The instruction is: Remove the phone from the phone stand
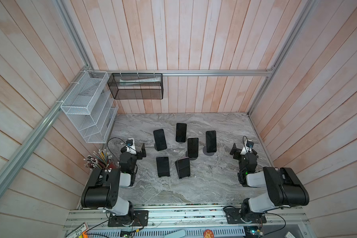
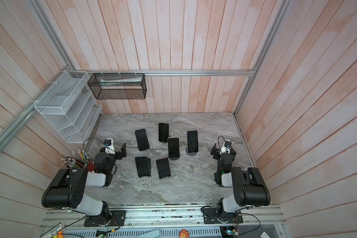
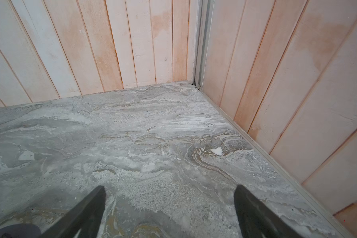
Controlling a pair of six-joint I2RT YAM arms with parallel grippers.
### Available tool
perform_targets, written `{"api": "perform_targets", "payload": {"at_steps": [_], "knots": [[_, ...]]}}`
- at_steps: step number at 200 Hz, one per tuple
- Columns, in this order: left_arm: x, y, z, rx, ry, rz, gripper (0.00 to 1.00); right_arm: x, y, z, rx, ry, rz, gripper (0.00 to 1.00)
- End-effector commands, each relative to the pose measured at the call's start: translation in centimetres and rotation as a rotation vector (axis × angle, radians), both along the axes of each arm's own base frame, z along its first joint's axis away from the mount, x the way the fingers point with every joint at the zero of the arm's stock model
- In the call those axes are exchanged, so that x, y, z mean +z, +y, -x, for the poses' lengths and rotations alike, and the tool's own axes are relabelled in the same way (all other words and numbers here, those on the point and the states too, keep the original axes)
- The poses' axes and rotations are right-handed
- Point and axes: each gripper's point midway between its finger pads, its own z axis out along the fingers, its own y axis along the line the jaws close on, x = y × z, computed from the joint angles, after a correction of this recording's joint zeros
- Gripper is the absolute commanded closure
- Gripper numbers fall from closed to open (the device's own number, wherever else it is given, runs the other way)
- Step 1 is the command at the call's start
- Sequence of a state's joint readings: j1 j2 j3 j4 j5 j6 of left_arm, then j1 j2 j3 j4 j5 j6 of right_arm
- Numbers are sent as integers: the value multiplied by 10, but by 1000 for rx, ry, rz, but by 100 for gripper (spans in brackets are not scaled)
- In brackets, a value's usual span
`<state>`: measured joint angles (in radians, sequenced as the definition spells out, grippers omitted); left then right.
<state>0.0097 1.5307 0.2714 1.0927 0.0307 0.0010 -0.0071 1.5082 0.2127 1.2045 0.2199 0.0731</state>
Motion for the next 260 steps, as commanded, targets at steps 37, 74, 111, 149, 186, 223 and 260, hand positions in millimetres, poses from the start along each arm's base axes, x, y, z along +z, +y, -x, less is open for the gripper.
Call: {"api": "perform_targets", "payload": {"at_steps": [37,74,111,149,186,223,260], "knots": [[7,-5,-4,-26,-26,-11,0,8,0,-5,-6,-26,15,2],[7,-5,-4,-26,-26,-11,0,8,0,-5,-6,-27,15,2],[8,-5,-4,-26,-27,-11,0,8,0,-5,-7,-28,14,2],[7,-5,-4,-26,-26,-11,0,8,0,-5,-7,-27,15,2],[7,-5,-4,-26,-27,-12,0,8,0,-5,-6,-27,15,2],[7,-5,-4,-26,-25,-11,0,8,0,-5,-7,-28,15,2],[5,0,-6,-32,-14,15,0,8,-1,-5,-12,-28,13,2]]}}
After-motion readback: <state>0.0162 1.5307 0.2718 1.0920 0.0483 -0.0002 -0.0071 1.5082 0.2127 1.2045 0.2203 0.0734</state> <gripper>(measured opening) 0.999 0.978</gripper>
